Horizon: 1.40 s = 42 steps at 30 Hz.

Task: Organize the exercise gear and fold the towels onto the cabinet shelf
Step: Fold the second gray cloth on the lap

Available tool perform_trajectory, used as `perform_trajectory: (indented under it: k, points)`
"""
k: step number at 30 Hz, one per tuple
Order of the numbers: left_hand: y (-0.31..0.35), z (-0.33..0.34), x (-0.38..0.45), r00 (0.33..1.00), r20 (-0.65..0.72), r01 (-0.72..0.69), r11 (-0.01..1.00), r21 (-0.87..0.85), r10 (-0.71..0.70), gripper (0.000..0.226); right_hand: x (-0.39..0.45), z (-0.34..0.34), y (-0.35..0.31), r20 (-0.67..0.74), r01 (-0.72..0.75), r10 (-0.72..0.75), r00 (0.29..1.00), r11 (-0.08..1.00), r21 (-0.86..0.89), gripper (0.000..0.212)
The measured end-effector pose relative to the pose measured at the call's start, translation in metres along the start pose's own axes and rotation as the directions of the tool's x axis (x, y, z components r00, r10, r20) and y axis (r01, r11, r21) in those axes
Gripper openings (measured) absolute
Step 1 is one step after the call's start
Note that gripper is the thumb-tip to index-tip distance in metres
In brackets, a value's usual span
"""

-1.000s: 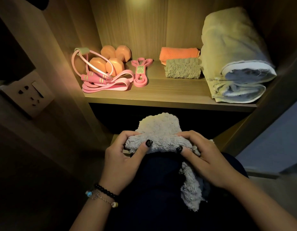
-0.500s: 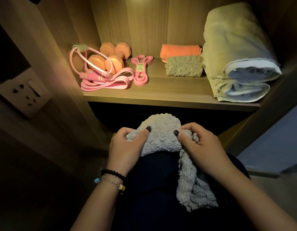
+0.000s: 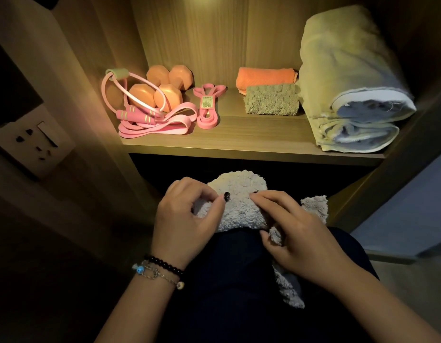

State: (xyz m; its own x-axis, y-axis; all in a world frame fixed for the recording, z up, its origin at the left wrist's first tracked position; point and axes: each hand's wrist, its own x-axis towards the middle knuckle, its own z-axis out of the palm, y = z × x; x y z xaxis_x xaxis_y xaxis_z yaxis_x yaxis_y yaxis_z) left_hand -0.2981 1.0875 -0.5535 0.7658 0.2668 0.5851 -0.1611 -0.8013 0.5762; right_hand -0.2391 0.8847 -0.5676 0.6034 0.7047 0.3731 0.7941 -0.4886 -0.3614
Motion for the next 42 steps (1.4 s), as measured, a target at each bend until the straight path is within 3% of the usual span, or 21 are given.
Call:
perform_trajectory:
  k: [6,9,12,16,22,26,29,36,39,42]
  points:
    - [-0.013,-0.009,-0.01,0.967,0.25,-0.029,0.995,-0.095,0.052,0.033,0.004,0.002,-0.003,0.001,-0.066,0.066,0.998,0.995,-0.076,0.058]
    - [-0.014,-0.007,-0.014,0.965,0.262,0.01,0.996,-0.088,0.014,0.036,0.005,0.001,0.001,0.072,-0.067,0.072,0.995,0.995,-0.076,0.058]
    - [-0.009,-0.009,-0.013,0.97,0.242,0.035,0.996,-0.085,-0.014,0.036,0.006,-0.009,0.004,0.099,-0.106,0.101,0.99,0.994,0.042,0.056]
    - [0.0,-0.01,-0.015,0.971,0.197,0.186,0.95,-0.251,-0.138,0.031,0.004,-0.023,0.004,0.111,-0.171,0.15,0.982,0.963,0.21,0.049]
    - [0.007,-0.009,-0.022,0.925,0.118,0.377,0.831,-0.41,-0.361,0.033,-0.004,-0.025,-0.005,0.126,-0.263,0.232,0.964,0.794,0.548,0.029]
    - [0.005,-0.004,-0.021,0.879,0.126,0.472,0.802,-0.366,-0.46,0.019,-0.004,-0.018,-0.005,0.123,-0.344,0.352,0.928,0.684,0.644,0.022]
    - [0.001,-0.001,-0.015,0.809,0.186,0.585,0.735,-0.342,-0.558,0.024,0.002,-0.012,-0.005,0.117,-0.414,0.467,0.877,0.608,0.678,0.006]
    - [0.006,-0.009,-0.01,0.762,0.294,0.64,0.74,-0.205,-0.577,0.049,0.012,-0.005,-0.01,0.109,-0.563,0.636,0.764,0.575,0.593,0.031]
    - [0.01,-0.018,-0.013,0.745,0.396,0.653,0.707,-0.271,-0.537,0.046,0.014,-0.008,-0.006,0.165,-0.663,0.706,0.689,0.522,0.536,0.04]
    - [0.013,-0.021,-0.012,0.704,0.464,0.709,0.577,-0.407,-0.538,0.05,0.015,-0.008,-0.002,0.317,-0.722,0.694,0.647,0.423,0.548,0.051]
